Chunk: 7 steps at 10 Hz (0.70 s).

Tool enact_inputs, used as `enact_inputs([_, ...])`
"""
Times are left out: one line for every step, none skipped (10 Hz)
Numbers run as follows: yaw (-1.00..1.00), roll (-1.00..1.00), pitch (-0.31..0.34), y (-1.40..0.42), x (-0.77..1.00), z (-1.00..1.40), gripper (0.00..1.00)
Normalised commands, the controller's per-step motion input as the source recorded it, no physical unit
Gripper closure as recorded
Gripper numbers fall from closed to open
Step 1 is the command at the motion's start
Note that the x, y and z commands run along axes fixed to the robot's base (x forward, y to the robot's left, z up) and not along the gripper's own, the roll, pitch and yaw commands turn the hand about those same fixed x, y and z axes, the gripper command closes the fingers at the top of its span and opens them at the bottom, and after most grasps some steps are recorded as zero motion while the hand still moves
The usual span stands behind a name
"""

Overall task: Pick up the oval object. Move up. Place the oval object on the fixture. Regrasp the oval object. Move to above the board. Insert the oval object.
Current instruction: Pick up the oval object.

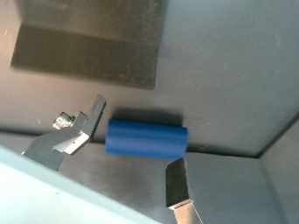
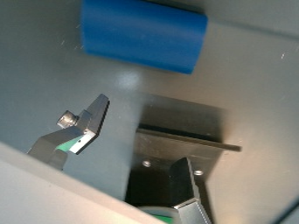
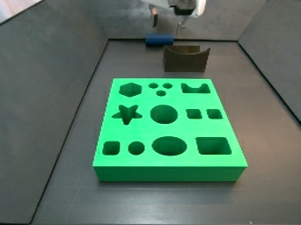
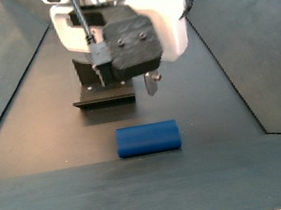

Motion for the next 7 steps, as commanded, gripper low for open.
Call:
enact_inputs([-0.16,-0.17,-0.023,0.02,0.07,-0.05,0.0])
enact_inputs([-0.77,-0.25,-0.109,0.03,0.27,0.0,0.0])
enact_inputs([-0.84,-0.2,-0.093,0.0,0.22,0.0,0.0])
enact_inputs([-0.88,-0.16,-0.086,0.0,0.17,0.0,0.0])
enact_inputs([-0.9,-0.13,-0.099,0.0,0.15,0.0,0.0])
enact_inputs([0.0,0.0,0.0,0.0,-0.03,0.0,0.0])
enact_inputs([-0.06,-0.12,-0.039,0.45,-0.11,-0.13,0.0])
